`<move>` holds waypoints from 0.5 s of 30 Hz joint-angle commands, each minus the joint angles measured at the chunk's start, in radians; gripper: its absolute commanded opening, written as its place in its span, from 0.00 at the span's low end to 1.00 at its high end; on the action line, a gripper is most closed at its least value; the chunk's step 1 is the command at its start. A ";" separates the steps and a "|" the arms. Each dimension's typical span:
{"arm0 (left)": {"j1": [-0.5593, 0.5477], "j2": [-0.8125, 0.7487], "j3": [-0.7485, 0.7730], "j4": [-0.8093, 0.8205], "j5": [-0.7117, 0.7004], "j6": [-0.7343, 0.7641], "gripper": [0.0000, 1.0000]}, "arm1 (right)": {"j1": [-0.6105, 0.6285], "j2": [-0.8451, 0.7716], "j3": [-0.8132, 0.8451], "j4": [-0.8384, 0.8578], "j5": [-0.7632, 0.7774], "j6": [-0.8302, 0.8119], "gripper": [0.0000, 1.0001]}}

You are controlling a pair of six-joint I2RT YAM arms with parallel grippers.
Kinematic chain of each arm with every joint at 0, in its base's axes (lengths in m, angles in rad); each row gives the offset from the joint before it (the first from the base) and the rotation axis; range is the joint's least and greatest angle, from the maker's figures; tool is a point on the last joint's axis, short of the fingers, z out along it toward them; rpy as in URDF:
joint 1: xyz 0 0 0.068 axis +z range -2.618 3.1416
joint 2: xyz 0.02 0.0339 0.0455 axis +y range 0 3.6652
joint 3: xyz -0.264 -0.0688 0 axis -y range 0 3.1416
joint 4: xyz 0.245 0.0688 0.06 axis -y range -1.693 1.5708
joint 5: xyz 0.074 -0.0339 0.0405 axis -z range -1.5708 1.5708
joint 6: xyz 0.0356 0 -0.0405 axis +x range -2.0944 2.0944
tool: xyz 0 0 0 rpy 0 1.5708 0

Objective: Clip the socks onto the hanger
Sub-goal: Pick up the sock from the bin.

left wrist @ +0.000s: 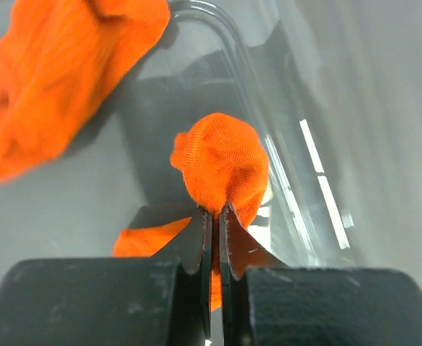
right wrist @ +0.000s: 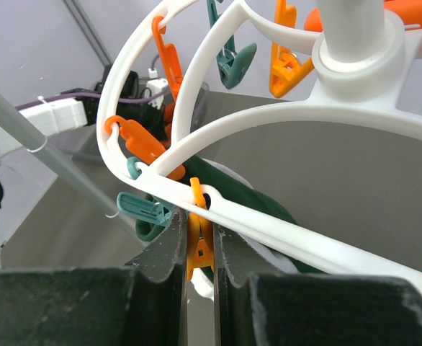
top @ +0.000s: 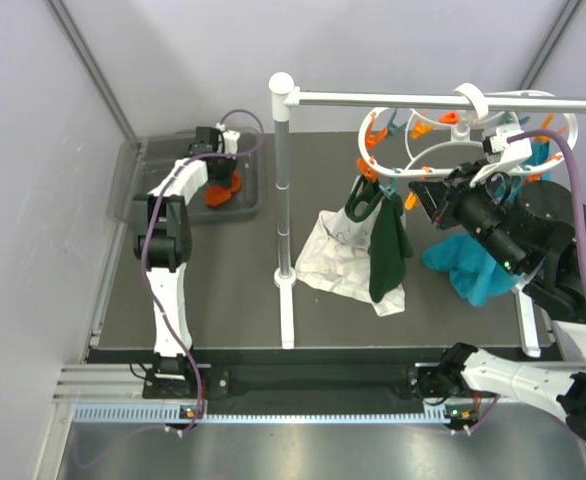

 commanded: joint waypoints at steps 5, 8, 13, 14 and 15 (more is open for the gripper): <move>0.059 -0.474 -0.201 0.082 0.276 -0.368 0.00 | 0.011 0.035 -0.051 -0.196 -0.030 -0.006 0.00; 0.059 -0.675 -0.371 0.153 0.376 -0.463 0.00 | 0.010 0.027 -0.065 -0.183 -0.034 -0.007 0.00; 0.059 -1.049 -0.610 0.150 0.531 -0.601 0.00 | 0.011 0.013 -0.091 -0.166 -0.056 -0.004 0.00; 0.059 -1.106 -0.647 0.158 0.552 -0.630 0.00 | 0.011 0.007 -0.097 -0.162 -0.065 -0.003 0.00; 0.059 -1.164 -0.690 0.186 0.589 -0.664 0.00 | 0.010 0.001 -0.110 -0.159 -0.070 -0.001 0.00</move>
